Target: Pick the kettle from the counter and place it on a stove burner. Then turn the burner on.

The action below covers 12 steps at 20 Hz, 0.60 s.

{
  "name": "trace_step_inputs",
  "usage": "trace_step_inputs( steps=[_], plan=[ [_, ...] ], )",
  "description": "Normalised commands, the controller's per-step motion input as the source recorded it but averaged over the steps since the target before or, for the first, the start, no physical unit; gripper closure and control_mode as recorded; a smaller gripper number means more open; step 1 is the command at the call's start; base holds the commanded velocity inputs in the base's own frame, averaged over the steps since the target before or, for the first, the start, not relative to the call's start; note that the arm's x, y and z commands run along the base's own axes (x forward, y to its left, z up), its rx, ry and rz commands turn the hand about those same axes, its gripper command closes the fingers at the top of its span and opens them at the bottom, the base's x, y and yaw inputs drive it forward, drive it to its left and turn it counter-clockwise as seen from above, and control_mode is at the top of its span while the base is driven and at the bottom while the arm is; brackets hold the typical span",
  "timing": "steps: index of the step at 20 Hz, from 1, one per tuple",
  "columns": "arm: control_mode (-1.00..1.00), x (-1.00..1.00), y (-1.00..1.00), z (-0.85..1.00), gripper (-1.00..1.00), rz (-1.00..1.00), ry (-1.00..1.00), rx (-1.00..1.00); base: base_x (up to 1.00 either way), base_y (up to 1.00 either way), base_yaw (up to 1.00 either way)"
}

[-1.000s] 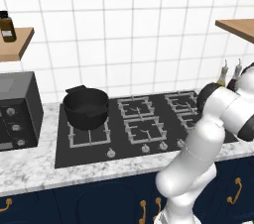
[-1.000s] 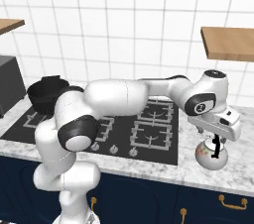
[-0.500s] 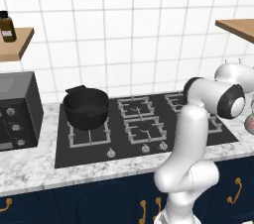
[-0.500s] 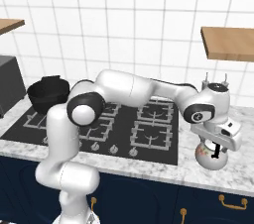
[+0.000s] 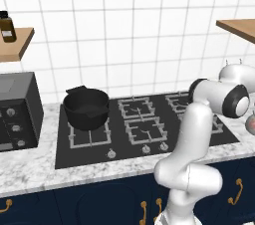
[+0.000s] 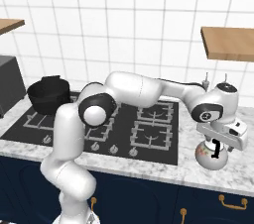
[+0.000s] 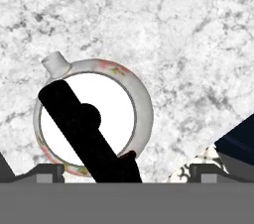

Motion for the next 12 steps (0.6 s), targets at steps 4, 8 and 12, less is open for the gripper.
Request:
trace_step_inputs(
  steps=[4, 8, 12],
  plan=[
    [-1.00, 0.00, 0.00, -0.11, -1.00, 0.06, 0.00, 0.08, 0.00, 0.00, 0.00],
    [-1.00, 0.00, 0.00, -0.14, -1.00, 0.06, 0.00, 0.06, 0.00, 0.00, 0.00],
    [-1.00, 0.00, 0.00, -0.01, 1.00, 0.02, 0.00, 0.01, 0.00, 0.00, 0.00]
  ],
)
